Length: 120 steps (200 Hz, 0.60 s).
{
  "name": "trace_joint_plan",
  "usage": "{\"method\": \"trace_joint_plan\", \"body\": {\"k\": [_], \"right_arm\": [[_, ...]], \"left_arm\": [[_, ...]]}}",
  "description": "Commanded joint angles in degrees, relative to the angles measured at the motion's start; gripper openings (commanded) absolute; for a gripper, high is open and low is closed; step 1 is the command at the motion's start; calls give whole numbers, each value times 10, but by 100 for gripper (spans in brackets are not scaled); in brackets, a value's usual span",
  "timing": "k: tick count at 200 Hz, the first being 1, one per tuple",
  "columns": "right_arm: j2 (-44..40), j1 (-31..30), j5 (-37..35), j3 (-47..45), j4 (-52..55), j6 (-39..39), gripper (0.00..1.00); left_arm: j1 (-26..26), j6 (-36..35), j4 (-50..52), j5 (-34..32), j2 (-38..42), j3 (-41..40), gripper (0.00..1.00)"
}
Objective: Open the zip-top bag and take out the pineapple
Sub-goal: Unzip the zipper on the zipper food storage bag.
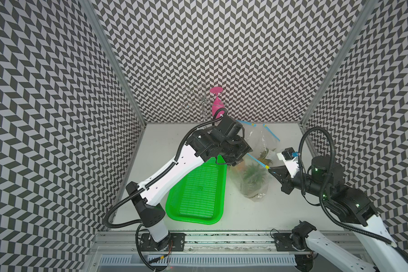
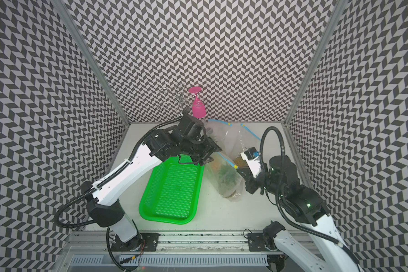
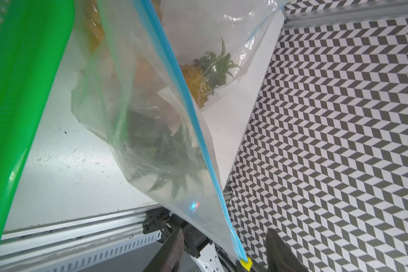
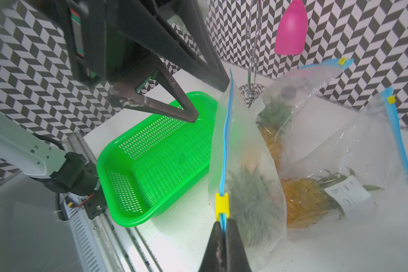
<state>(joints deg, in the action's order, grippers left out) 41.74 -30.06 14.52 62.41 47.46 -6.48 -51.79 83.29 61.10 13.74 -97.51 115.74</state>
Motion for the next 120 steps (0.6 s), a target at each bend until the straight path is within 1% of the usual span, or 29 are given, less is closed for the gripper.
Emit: {"method": "trace_joint_plan", "body": {"k": [1,36,62,85,110,120], "right_arm": [[-4,-32,-65,-17,-101,-76,0],[-39,-105,-159,-80,-177,-122,0],[-54,-163,-224,-102,-209,-161,0],[-52,-198,-259,-109,-218,-179,0],[-56,-230,-304,-124,-231,-176,0],[-56,-241,-316,-127,-237,-173,0]], "left_arm": [[-10,37,18,41,-5,35,58],[-29,64,11,66,-25,40,58],[-43,77,7,80,-36,38,56],[-44,82,15,72,-37,34,51],[-44,89,14,63,-36,32,47],[-44,89,20,64,-37,31,43]]}}
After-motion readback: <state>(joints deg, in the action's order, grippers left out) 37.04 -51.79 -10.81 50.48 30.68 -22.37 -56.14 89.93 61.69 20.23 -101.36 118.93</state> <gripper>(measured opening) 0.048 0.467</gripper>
